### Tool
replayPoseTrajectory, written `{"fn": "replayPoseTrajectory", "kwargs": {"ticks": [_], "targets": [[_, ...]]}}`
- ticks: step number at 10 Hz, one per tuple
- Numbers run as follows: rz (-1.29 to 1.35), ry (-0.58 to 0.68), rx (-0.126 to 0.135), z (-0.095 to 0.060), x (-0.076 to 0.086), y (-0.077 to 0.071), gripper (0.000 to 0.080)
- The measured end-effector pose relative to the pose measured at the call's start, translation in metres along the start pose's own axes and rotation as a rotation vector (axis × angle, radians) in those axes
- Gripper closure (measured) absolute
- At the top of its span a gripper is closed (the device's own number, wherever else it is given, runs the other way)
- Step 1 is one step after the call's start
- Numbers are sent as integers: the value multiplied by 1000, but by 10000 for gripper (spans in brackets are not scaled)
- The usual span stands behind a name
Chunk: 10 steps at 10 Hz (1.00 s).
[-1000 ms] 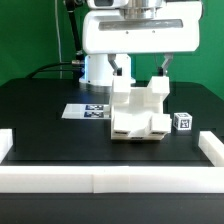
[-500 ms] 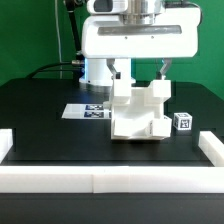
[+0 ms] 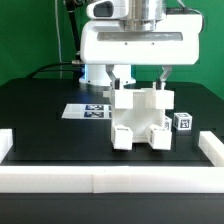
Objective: Assemble chair
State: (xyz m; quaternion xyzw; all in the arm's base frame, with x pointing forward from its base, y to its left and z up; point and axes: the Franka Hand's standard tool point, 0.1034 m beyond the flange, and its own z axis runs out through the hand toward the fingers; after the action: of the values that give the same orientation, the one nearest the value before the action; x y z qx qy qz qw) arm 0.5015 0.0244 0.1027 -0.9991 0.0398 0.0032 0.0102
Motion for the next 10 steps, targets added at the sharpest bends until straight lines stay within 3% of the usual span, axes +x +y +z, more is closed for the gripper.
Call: {"fn": "replayPoseTrajectory", "kwargs": {"ticks": [5, 8, 10], "targets": [[-13, 34, -19, 4, 29, 1, 150], [-23, 31, -19, 2, 35, 2, 150], [-22, 14, -10, -8, 36, 1, 150]]}}
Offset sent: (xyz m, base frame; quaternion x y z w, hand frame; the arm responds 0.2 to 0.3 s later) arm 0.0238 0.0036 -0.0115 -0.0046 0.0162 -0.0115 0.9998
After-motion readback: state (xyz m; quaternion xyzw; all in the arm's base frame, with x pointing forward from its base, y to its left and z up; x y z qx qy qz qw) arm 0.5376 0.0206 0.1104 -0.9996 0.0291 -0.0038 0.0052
